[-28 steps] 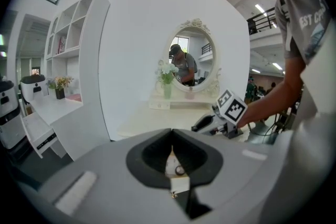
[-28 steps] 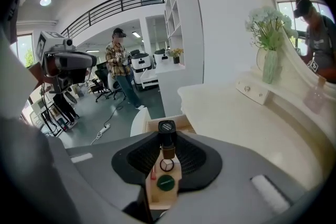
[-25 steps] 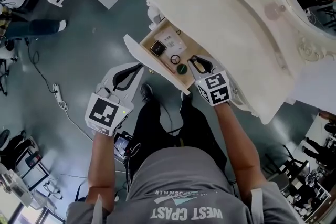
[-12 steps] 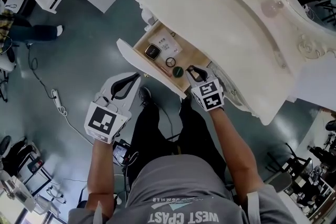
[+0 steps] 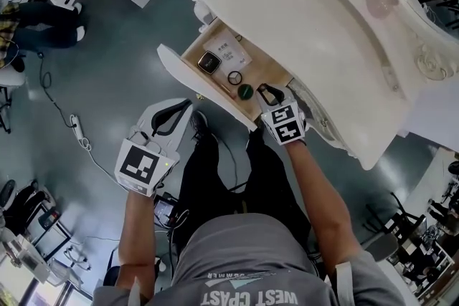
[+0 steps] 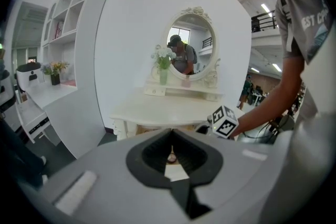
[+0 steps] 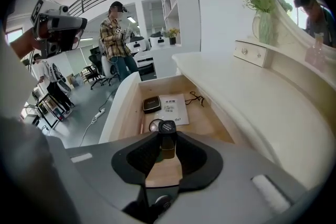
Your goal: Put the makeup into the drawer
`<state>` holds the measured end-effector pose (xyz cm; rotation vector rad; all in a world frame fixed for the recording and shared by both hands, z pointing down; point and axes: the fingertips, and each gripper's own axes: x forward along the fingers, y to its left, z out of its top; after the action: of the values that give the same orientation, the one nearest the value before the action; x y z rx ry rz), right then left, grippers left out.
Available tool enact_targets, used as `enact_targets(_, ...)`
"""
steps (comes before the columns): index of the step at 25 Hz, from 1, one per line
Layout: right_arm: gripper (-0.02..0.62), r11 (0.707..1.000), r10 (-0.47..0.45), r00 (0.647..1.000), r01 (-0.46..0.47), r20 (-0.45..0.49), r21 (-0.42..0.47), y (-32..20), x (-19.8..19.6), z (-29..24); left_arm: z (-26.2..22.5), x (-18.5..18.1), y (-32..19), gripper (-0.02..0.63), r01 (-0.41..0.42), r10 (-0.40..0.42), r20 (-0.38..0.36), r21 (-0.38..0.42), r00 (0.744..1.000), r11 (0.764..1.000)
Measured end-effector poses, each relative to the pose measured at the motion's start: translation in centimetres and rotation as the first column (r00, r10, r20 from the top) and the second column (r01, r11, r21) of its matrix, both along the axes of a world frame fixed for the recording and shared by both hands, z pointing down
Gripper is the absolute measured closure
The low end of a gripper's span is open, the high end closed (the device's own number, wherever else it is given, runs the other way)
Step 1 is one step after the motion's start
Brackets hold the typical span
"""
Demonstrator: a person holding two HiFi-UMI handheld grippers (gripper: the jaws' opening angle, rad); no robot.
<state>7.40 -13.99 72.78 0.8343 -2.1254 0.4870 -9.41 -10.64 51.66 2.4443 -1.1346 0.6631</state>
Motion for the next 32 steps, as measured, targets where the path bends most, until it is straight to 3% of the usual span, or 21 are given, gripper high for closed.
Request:
enact_targets(12, 0.497, 0.996, -0.087, 0.991, 0.087, -0.103, -0.009, -0.6, -0.3, 2.5, 1.8, -0.3, 0.5, 0.603, 0.019, -0.019, 0.018, -0.042, 1.000, 0.999)
enact_targets(18, 0.494, 0.992, -0.122, 0.968, 0.122, -0.217, -0.016, -0.7, 0.4, 3.6, 2.4, -0.7, 0.4, 0.603, 0.021, -0.021, 0.014, -0.035, 1.000, 0.999)
enact_targets(32, 0.485, 0.993, -0.103, 0.956, 0.082, -0.275, -0.089, -0.2, 1.6, 4.8, 2.9, -1.7, 0.4, 0.603, 0.032, -0.032, 0.006, -0.027, 0.999, 0.999)
